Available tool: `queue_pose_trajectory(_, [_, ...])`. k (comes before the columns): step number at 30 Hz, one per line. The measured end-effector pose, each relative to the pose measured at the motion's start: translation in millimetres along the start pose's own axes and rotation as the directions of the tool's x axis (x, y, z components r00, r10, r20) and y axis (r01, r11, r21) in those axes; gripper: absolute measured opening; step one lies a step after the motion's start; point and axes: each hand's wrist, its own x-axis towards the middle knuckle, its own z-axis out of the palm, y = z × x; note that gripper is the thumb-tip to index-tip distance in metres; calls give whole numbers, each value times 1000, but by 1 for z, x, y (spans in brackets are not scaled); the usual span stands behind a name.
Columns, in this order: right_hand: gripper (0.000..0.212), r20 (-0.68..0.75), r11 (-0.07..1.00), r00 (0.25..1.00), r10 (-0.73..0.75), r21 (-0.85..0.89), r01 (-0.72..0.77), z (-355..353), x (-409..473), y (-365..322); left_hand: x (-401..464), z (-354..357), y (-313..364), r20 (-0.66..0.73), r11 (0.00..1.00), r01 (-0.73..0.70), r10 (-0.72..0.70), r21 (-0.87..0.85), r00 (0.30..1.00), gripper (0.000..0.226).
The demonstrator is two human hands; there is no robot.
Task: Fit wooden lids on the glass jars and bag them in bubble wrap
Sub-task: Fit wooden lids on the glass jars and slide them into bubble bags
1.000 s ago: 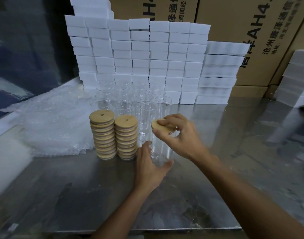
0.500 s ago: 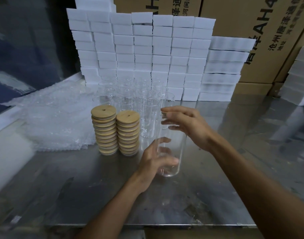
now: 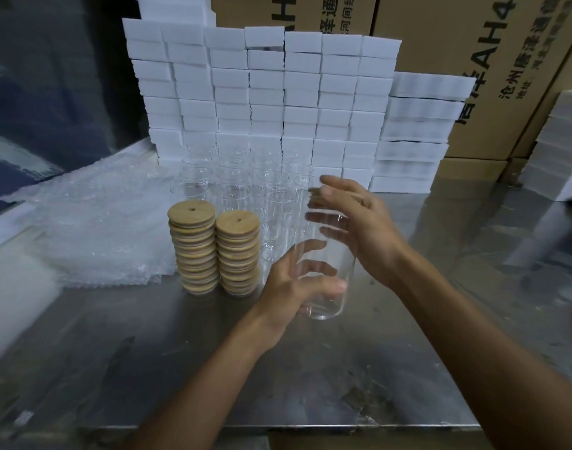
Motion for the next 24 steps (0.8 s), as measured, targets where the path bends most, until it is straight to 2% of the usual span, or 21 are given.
queue_pose_trajectory(2, [69, 14, 997, 1000, 13, 77, -14, 1, -2, 6, 0, 3, 10, -41, 1000, 1, 0, 9, 999, 63])
queue_pose_trajectory(4, [78, 20, 1000, 1000, 11, 8, -11, 2, -6, 11, -2, 8, 21, -165, 980, 22, 11, 200, 986, 65])
queue_pose_trajectory(5, [75, 12, 999, 1000, -4, -39, 5, 1, -8, 14, -3, 10, 27, -194, 936, 54, 15, 346, 981, 71])
queue_pose_trajectory(7, [60, -15, 992, 997, -70, -109, 68, -3, -11, 19, -4, 7, 38, -188, 771, 88, 41, 630, 981, 81])
queue_pose_trajectory(9, [58, -45, 984, 992, -120, -134, 113, -5, -13, 25, -8, 0, 57, -196, 629, 38, 183, 776, 963, 68])
queue_pose_trajectory(10, [60, -71, 985, 989, -127, -127, 117, -5, -14, 30, -9, -4, 69, -205, 598, -2, 278, 801, 938, 55])
queue_pose_trajectory(13, [63, -139, 989, 983, -117, -106, 103, -6, -14, 43, -8, -25, 113, -247, 637, -178, 519, 750, 818, 23])
queue_pose_trajectory(15, [66, -157, 990, 983, -100, -114, 83, -5, -15, 51, 0, -52, 139, -308, 636, -235, 622, 735, 720, 20])
queue_pose_trajectory(16, [68, -168, 990, 982, -88, -124, 68, -5, -16, 55, 6, -69, 148, -357, 639, -213, 640, 739, 680, 20])
queue_pose_trajectory(18, [77, -187, 988, 981, -58, -155, 29, -3, -17, 63, 18, -106, 159, -468, 650, -80, 622, 756, 627, 18])
queue_pose_trajectory(20, [83, -182, 982, 982, -39, -190, 3, -2, -18, 69, 31, -143, 157, -561, 621, 125, 581, 774, 589, 16])
queue_pose_trajectory(24, [82, -169, 978, 985, -41, -207, 6, 1, -17, 79, 47, -201, 137, -666, 379, 551, 497, 744, 557, 17])
